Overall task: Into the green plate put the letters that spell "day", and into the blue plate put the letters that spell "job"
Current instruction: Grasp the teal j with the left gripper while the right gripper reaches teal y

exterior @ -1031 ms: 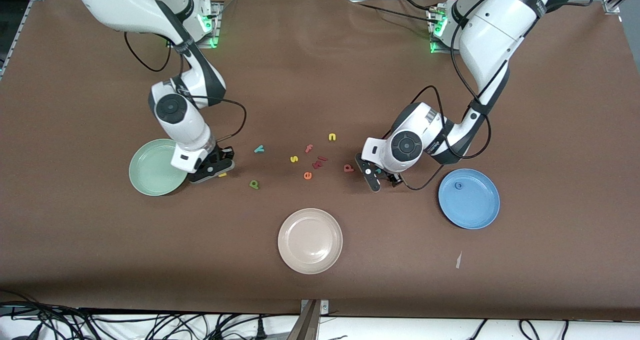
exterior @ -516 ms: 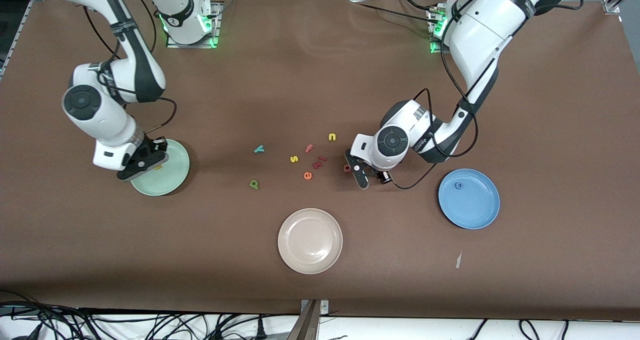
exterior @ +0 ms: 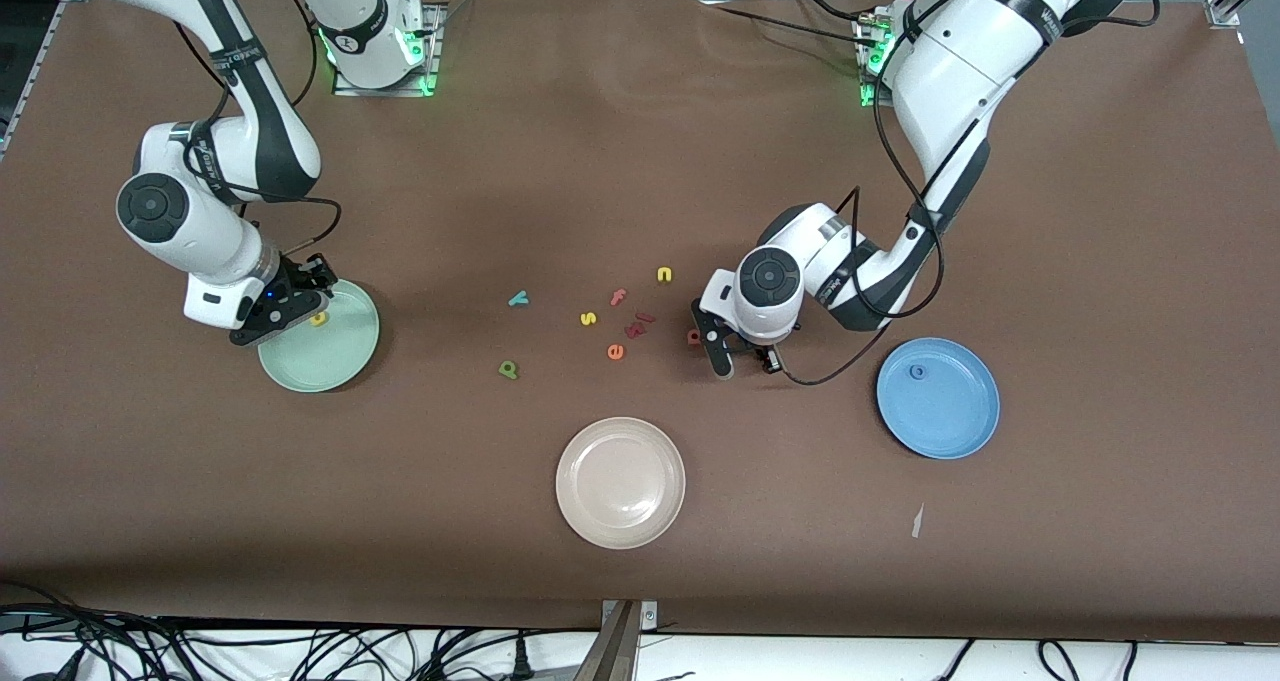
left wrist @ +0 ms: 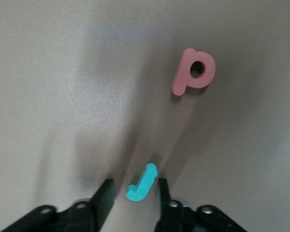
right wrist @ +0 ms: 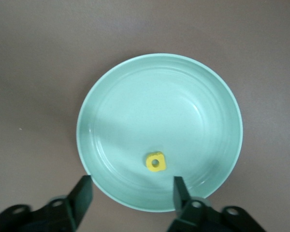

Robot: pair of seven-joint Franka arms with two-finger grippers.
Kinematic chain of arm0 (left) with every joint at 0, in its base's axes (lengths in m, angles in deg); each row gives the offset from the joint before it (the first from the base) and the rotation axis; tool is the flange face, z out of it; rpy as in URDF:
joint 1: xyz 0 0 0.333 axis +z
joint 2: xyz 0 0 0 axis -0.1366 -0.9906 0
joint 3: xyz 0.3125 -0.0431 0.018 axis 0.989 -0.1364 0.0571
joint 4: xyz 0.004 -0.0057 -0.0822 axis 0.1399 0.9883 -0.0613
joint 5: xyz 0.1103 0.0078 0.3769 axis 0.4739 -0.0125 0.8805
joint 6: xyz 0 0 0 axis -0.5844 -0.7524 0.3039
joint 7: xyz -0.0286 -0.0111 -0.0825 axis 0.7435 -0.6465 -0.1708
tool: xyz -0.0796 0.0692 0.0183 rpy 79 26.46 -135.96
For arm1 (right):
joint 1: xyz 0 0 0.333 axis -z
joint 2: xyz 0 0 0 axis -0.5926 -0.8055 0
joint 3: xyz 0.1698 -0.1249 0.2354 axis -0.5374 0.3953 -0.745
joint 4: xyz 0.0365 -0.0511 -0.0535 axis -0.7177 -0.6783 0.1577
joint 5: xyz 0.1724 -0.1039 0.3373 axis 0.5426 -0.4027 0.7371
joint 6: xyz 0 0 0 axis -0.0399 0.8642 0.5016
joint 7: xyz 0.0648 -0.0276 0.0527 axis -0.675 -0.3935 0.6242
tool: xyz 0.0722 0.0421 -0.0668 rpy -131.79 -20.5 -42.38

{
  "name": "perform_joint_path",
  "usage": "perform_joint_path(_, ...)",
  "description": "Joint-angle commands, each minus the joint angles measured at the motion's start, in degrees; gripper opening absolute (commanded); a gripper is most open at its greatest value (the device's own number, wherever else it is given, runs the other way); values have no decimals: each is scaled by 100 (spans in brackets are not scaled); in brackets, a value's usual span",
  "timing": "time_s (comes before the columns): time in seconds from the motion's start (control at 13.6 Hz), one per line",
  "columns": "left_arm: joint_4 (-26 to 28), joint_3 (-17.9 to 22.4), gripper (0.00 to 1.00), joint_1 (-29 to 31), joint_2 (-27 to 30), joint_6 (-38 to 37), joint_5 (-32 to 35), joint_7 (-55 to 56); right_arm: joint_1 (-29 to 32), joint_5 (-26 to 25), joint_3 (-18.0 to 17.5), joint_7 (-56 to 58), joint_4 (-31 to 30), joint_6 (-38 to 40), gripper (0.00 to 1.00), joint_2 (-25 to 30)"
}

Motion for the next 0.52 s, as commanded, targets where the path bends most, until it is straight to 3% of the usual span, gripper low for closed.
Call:
perform_joint_path(0.0, -94, 18, 20, -43, -84, -46, 148, -14, -222, 273, -140, -581, -85, 25, 84, 149)
perform_joint_path(0.15, -94, 18, 20, -52, -93, -46, 148, -6, -836, 808, -132, -1187, 204, 7, 84, -105)
perform_joint_path(0.29, -94, 18, 20, -61, -119, -46, 156, 3, -1258, 969, -132, -1654, 398, -159, 84, -325)
perform_joint_path(0.44, -94, 18, 2, -61, -102, -46, 156, -6, -1768, 995, -80, -2303, 513, -291, 84, -449)
